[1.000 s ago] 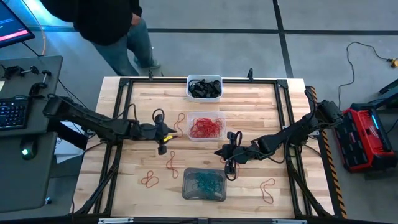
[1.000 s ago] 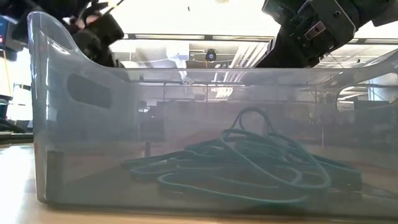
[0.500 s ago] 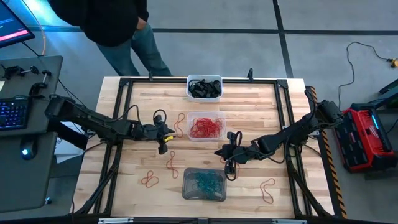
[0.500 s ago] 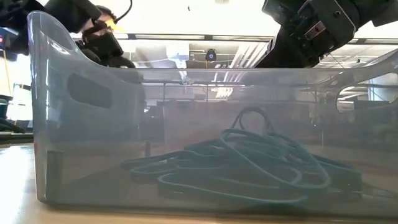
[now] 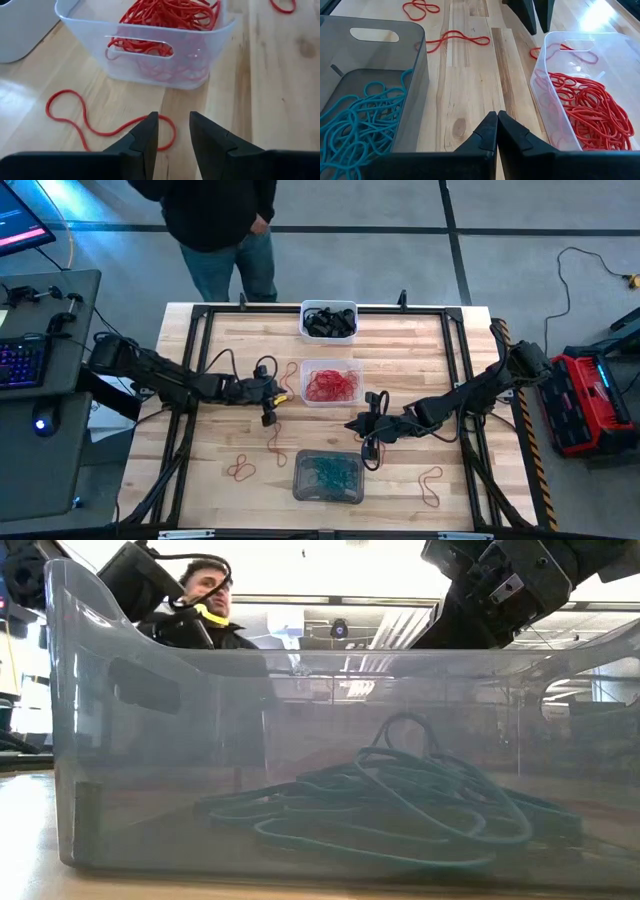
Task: Sort rubber bands into baskets
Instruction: Put the red rubber band into the transparent bin
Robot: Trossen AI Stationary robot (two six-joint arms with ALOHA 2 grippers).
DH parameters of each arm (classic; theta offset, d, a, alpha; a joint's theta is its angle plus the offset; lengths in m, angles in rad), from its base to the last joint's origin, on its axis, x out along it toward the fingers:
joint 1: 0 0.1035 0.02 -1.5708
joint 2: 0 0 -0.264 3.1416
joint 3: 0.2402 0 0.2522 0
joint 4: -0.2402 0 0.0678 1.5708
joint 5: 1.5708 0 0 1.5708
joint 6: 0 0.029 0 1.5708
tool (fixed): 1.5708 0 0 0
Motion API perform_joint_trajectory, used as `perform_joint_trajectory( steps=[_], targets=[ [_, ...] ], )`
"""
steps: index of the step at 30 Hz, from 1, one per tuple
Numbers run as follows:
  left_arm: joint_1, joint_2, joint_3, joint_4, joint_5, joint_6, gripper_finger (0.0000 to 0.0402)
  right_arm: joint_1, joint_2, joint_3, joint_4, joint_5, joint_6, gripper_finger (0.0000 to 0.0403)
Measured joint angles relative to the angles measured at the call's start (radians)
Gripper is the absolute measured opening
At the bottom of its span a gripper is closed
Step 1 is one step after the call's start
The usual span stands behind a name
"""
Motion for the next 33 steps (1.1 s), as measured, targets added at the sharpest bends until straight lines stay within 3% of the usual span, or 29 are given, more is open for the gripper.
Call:
perform_joint_trajectory(
  steps=[11, 33],
  targets=[
    [0.054, 0.096, 0.001, 0.055, 0.054, -0.017, 0.0151, -0.023, 0.0, 0.0, 0.0, 0.0, 0.0, 0.0],
    [0.112, 0.201, 0.069, 0.03, 0.087, 0.06, 0.0147, -0.032, 0.0, 0.0, 0.0, -0.009, 0.004, 0.0]
  ],
)
